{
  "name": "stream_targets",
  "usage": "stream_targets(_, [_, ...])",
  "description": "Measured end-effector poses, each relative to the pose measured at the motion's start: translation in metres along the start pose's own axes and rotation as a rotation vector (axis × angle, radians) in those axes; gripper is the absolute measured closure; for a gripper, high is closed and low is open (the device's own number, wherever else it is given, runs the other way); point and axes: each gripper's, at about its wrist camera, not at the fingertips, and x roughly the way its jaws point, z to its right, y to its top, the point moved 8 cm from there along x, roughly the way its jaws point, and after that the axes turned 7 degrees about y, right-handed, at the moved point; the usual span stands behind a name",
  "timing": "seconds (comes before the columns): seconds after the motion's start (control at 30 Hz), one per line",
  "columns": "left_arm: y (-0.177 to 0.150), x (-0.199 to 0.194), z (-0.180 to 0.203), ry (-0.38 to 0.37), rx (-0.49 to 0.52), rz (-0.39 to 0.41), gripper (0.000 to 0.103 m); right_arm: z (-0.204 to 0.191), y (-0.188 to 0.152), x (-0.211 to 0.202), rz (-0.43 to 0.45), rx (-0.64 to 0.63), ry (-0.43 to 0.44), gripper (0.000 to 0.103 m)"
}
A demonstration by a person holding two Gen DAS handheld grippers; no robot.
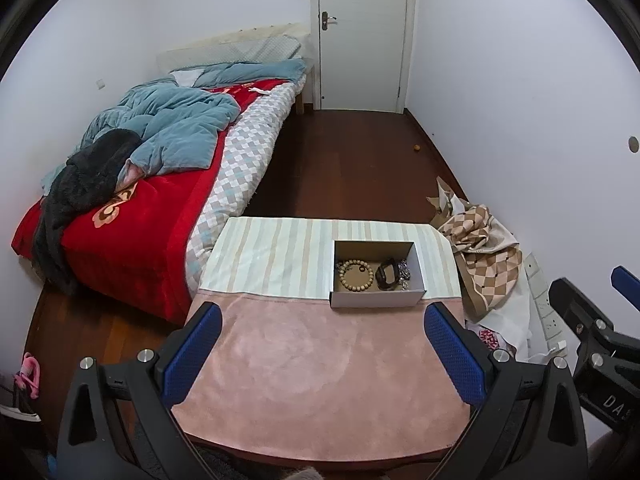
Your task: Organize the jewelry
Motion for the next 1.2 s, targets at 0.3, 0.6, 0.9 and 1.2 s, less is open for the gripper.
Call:
stream_targets(0.3, [0.017, 0.02, -0.001, 0.007, -0.019, -0.004, 0.0, 0.003, 0.008, 0.03, -0.029, 0.003, -0.032, 0.0])
stream_targets(0.6, [0.023, 0.051, 0.004, 0.026, -0.008, -0.054, 0.0, 0.008, 0.021, 0.065, -0.057, 0.002, -0.061, 0.0])
stream_targets(0.9, [0.024, 0.079, 0.01, 0.017, -0.004, -0.122, 0.0, 0.016, 0.026, 0.097, -0.108, 0.011, -0.073, 0.0])
stream_targets(1.2, [0.028, 0.086, 0.017, 0.004, 0.02, -0.16, 0.0, 0.024, 0.03, 0.113, -0.153, 0.019, -0.066, 0.0])
